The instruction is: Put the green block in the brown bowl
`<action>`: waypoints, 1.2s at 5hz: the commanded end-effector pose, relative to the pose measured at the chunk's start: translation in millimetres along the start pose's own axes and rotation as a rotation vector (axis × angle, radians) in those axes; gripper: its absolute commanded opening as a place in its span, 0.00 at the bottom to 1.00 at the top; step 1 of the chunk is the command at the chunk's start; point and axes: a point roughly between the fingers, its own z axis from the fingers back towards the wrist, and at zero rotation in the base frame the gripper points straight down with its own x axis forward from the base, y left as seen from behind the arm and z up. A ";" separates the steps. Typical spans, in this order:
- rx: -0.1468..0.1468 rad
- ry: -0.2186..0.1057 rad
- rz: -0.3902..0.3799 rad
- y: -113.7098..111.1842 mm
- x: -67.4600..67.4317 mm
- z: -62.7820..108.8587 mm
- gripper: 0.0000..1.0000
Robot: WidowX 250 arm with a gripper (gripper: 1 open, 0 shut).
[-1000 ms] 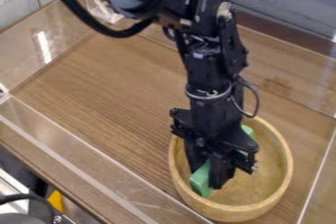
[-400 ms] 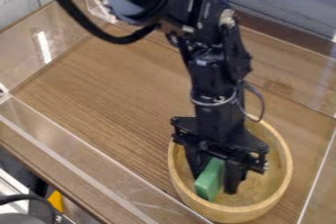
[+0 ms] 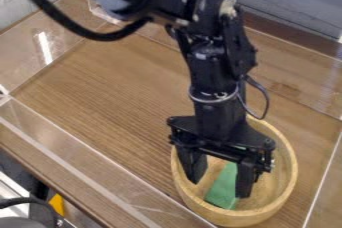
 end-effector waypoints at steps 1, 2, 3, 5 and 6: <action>0.010 -0.048 0.065 1.0 2.9 13.6 1.00; 0.023 -0.067 0.143 4.0 2.5 21.5 1.00; 0.045 -0.064 0.128 1.2 9.5 27.4 1.00; 0.075 -0.062 0.086 -0.6 10.0 35.2 1.00; 0.082 -0.062 0.058 0.4 3.2 38.8 1.00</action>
